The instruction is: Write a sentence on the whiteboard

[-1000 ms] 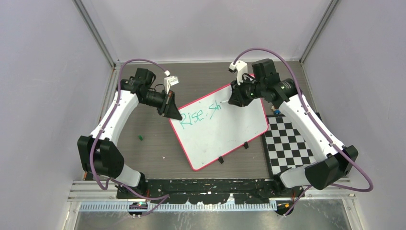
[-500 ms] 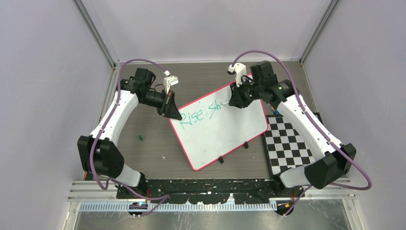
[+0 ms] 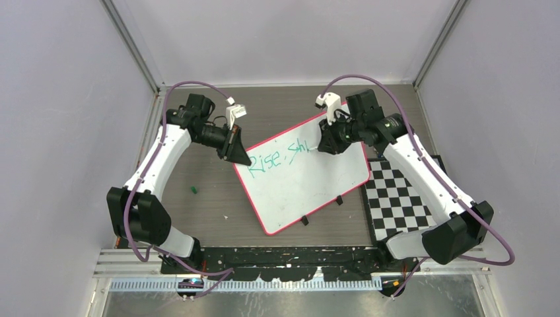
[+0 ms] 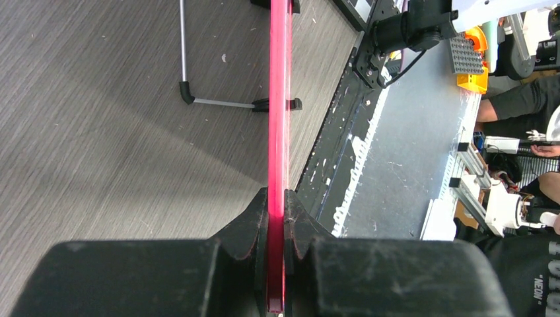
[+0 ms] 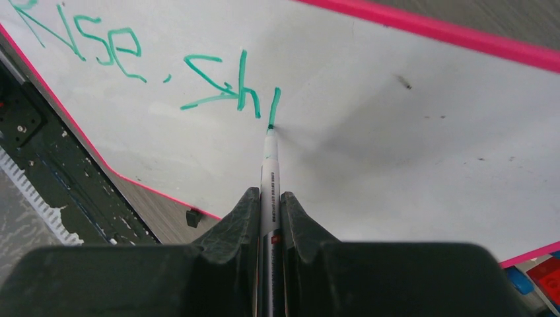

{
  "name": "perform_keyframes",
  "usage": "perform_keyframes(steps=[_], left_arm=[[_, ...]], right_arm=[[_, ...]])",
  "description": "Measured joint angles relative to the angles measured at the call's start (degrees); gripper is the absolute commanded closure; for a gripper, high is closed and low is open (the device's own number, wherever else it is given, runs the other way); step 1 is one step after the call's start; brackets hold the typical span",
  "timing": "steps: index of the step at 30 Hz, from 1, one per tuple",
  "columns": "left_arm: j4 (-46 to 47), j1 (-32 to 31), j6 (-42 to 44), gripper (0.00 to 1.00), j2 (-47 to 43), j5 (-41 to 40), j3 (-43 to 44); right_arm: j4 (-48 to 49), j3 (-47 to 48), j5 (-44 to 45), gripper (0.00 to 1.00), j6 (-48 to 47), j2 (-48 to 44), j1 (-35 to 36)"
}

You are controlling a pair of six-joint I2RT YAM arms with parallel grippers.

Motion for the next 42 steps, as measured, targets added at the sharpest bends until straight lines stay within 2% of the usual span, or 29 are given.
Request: perform_keyframes(steps=[11,20,42], left_arm=[[0.0,0.0,0.1,1.00,0.0,0.0,0.0],[0.0,0.1,0.0,1.00,0.0,-0.1,0.0],[0.0,0.0,0.2,1.00,0.0,0.1,0.0]], right_arm=[[0.3,8.5,-0.2,1.00,0.2,0.5,0.0],[0.7,8.5,0.1,1.00,0.2,4.2,0.0],[-0.5,8.0,-0.4,1.00,0.4,0.6,-2.2]])
